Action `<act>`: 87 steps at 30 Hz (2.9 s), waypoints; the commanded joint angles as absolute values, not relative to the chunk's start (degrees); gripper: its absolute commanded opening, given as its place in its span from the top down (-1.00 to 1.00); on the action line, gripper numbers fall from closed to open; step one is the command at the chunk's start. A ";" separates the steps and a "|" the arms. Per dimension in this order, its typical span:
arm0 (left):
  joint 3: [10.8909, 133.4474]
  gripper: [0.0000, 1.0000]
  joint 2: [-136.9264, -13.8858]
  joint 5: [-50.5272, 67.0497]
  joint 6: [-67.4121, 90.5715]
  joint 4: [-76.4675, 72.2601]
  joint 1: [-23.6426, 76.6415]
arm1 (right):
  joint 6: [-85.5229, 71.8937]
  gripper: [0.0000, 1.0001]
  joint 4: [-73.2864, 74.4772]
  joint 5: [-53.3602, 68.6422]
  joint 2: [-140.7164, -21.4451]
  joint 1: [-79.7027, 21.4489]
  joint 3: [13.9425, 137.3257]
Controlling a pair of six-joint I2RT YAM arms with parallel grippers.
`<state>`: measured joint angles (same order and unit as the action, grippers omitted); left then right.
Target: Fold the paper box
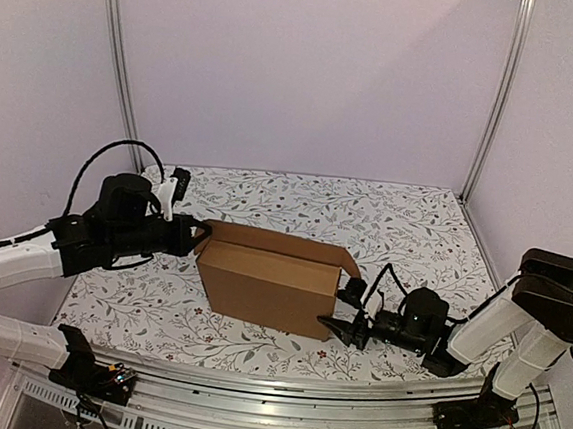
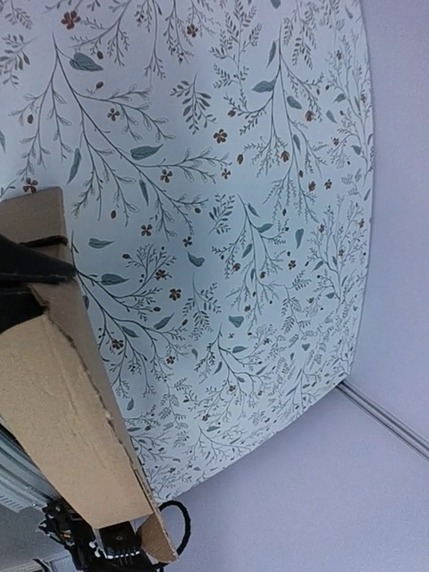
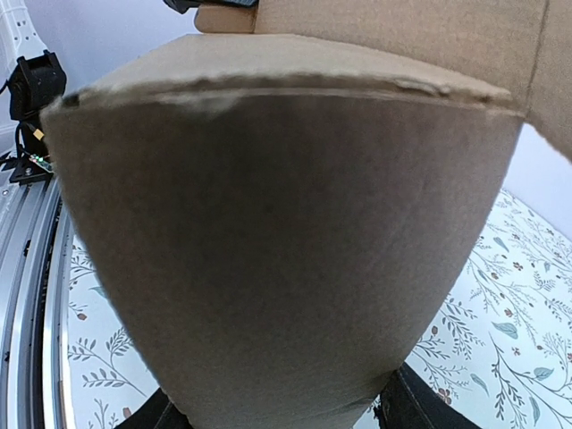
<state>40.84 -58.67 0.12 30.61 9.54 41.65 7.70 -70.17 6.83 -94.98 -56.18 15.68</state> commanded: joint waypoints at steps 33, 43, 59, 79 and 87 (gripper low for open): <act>39.49 0.53 -55.18 -5.11 33.91 28.83 49.22 | 7.98 0.13 -80.42 7.50 -96.50 -57.92 18.00; 43.81 0.45 -55.06 -9.19 33.95 38.69 49.22 | 8.44 0.13 -80.42 6.59 -96.67 -58.08 17.89; 50.82 0.40 -52.85 -14.65 32.79 46.89 49.22 | 8.79 0.15 -80.47 6.72 -97.03 -58.05 17.67; 55.38 0.44 -56.65 -12.48 30.24 44.01 49.22 | 9.10 0.15 -80.51 6.15 -97.71 -59.17 17.59; 55.95 0.91 -56.92 -12.09 29.88 43.68 49.22 | 9.14 0.15 -80.51 6.15 -98.13 -59.27 17.89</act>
<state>54.81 -56.66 -12.53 30.37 44.05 48.49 9.21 -75.11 6.85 -96.99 -58.78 16.95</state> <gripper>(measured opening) 0.082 0.591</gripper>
